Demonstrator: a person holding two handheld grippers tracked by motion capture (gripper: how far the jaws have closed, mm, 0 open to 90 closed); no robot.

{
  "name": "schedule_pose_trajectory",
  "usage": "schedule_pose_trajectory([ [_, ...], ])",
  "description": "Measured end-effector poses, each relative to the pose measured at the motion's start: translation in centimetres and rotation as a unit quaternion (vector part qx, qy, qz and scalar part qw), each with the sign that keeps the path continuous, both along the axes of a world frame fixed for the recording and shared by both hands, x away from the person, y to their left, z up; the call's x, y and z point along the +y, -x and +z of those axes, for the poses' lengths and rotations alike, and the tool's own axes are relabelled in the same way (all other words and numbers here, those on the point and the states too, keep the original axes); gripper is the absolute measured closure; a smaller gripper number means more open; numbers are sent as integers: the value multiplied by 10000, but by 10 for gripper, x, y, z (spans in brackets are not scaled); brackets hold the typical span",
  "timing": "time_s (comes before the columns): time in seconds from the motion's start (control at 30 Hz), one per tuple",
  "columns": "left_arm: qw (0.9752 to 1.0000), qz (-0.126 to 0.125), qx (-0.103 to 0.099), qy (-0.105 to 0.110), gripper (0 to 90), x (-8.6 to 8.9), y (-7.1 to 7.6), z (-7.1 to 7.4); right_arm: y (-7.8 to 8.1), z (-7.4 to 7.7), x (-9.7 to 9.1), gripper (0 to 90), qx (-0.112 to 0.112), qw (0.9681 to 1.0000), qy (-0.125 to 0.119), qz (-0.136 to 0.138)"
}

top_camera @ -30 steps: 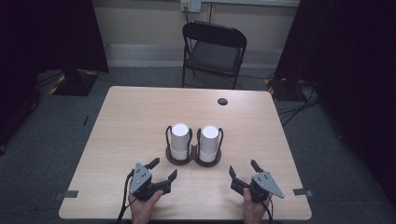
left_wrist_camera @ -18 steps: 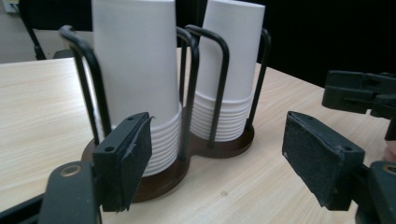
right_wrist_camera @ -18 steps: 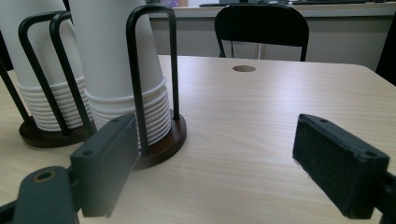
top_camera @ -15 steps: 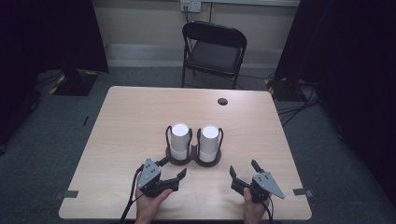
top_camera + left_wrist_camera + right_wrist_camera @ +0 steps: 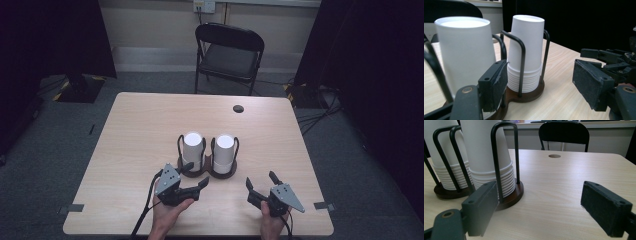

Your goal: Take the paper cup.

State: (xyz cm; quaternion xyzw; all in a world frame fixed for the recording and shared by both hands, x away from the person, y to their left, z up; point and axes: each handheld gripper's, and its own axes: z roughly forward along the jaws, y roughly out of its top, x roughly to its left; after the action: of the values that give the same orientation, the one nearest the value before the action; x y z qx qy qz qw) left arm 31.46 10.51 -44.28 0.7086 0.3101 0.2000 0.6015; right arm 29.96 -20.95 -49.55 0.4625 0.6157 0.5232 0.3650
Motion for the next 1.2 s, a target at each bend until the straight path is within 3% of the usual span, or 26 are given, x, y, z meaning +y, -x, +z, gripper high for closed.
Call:
schedule_pose_trajectory([
  [0.6,9990,-290,-206,-282,261,-19,-22,26,-1,0,0,144,41,10000,6,13],
  [0.83,9989,-173,-313,-290,305,-25,-33,38,-2,0,0,141,71,10000,-4,9],
  [1.2,9986,-287,-273,-353,277,-41,-53,49,-1,0,0,140,60,10000,-4,18],
])
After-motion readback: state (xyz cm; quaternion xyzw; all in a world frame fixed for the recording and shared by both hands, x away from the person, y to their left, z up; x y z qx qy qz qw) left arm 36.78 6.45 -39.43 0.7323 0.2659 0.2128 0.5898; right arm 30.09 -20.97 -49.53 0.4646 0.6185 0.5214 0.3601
